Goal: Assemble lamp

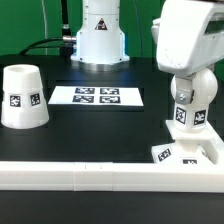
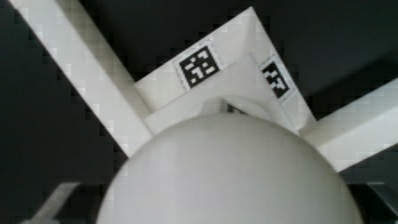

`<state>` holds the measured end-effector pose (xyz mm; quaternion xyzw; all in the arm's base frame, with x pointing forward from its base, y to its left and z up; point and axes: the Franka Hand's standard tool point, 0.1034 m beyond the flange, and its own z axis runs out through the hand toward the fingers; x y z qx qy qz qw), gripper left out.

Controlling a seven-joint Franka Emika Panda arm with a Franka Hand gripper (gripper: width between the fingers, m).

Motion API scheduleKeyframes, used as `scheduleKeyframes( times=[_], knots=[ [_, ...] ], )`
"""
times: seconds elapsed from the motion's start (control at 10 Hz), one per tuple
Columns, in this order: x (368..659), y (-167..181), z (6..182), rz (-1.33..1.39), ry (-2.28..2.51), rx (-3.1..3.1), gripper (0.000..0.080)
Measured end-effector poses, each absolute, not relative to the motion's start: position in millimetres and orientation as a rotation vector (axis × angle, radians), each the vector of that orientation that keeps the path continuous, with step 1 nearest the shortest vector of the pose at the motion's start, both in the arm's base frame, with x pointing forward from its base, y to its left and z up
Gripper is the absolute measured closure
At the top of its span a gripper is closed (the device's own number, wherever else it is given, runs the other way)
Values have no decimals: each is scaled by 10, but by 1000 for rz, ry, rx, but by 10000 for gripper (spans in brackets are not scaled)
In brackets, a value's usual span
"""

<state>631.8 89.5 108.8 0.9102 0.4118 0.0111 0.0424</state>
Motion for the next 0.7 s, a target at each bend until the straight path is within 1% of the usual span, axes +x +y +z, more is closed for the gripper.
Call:
scheduleKeyframes(
  times=[0.6, 0.7],
  knots=[
    [6317, 895, 1087, 57, 734, 2974, 222],
    [6318, 887, 1088, 64, 551, 3026, 222]
  ],
)
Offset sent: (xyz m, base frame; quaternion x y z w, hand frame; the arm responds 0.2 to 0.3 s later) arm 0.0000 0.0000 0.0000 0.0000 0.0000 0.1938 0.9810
